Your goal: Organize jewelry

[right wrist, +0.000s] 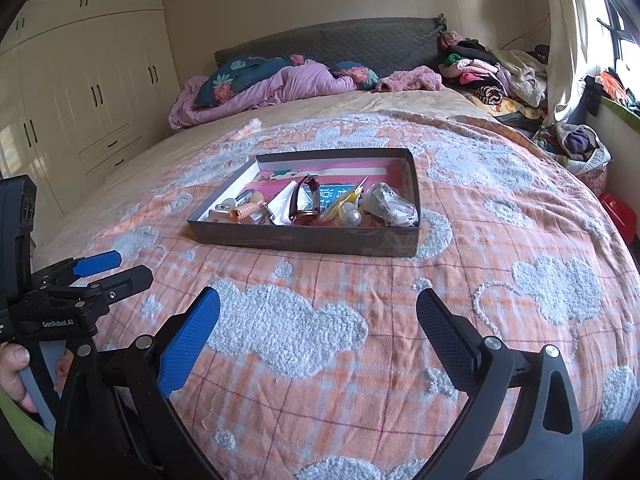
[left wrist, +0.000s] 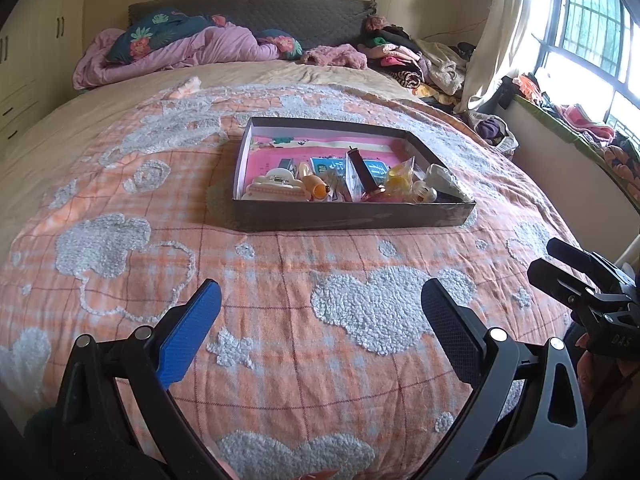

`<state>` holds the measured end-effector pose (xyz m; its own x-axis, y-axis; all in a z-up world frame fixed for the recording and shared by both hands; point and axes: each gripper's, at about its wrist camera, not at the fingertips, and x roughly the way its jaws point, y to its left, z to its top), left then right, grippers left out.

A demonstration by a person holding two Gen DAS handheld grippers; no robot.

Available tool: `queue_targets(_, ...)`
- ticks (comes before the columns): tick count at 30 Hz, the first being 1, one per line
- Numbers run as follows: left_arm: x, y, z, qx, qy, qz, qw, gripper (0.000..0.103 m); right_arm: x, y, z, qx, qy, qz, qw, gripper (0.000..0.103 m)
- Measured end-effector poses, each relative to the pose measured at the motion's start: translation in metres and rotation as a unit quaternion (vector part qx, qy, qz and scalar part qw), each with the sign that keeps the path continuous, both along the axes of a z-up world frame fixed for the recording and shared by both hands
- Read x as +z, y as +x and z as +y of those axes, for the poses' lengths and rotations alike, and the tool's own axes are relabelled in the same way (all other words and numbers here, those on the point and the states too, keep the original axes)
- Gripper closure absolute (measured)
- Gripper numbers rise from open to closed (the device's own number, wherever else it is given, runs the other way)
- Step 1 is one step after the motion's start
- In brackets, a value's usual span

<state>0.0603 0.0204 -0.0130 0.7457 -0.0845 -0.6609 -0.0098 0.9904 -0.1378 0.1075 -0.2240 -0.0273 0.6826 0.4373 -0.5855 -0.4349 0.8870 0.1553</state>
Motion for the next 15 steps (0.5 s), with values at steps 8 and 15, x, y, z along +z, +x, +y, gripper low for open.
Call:
queue_targets(8, 0.0001, 0.0001, -0.0008, 0.001, 0.001, 0.001, 1.0000, 0.010, -0.0002, 0.0002, -0.0002, 0.000, 0.000, 0.000, 1.000, 0.005)
queue_targets(15, 0.0003, 0.0000, -0.0011, 0.000, 0.001, 0.001, 1.0000, 0.009, -0.0006, 0.0006, -0.0004, 0.000, 0.000, 0.000, 1.000, 0.005)
